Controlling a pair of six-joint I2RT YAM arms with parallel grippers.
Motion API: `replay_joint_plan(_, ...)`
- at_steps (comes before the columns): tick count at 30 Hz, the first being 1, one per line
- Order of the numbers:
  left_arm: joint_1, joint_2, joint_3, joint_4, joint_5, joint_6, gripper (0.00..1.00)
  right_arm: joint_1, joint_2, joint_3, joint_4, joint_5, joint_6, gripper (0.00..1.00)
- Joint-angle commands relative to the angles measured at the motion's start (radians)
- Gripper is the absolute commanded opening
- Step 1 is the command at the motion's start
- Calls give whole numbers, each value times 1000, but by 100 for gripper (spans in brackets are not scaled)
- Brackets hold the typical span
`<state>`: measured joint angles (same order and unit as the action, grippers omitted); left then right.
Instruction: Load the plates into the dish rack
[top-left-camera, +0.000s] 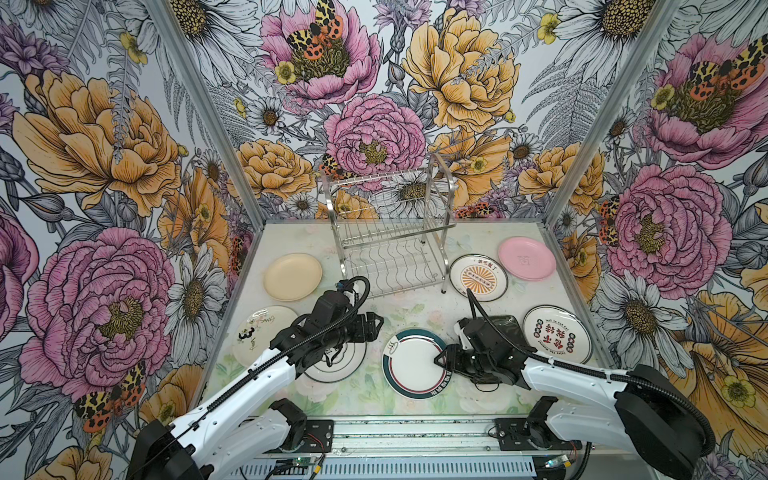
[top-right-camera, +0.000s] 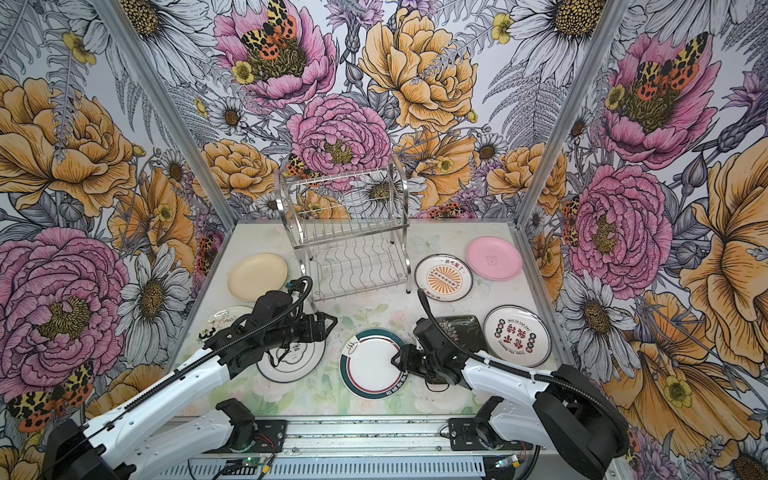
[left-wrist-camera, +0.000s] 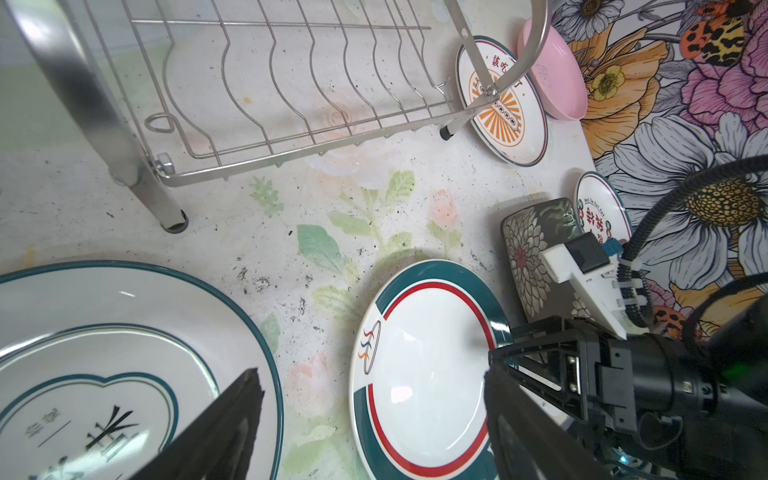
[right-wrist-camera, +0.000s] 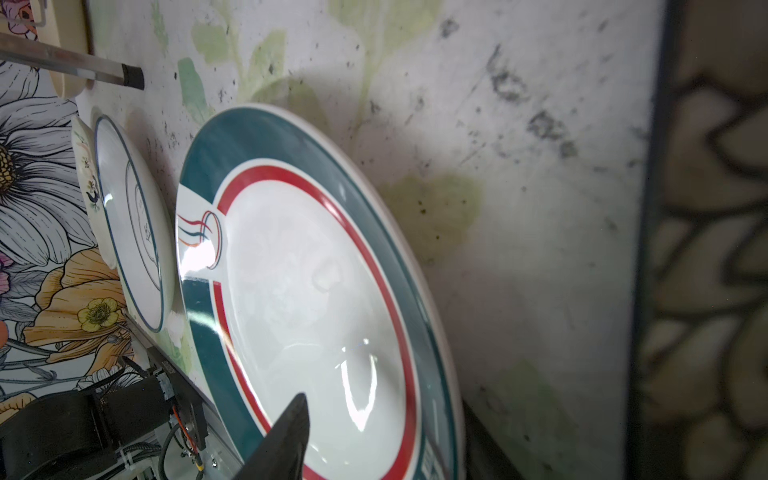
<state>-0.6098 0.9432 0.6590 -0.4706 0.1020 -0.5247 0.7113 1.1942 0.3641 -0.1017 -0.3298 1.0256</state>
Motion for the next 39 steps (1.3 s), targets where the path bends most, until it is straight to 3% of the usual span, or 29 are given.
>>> replay_joint_plan(1, 13, -9, -3, 5, 24, 11, 84, -9, 42, -28, 36, -9, -14, 44)
replay_joint_plan(13, 34, -9, -2, 4, 47, 18, 84, -10, 61, -30, 40, -21, -22, 0)
replay_joint_plan(31, 133, 26, 13, 46, 267, 64, 83, -50, -244, 100, -156, -28, -33, 0)
replay_joint_plan(39, 204, 26, -18, 128, 446, 43, 75, -92, -288, 218, -214, -52, -62, 0)
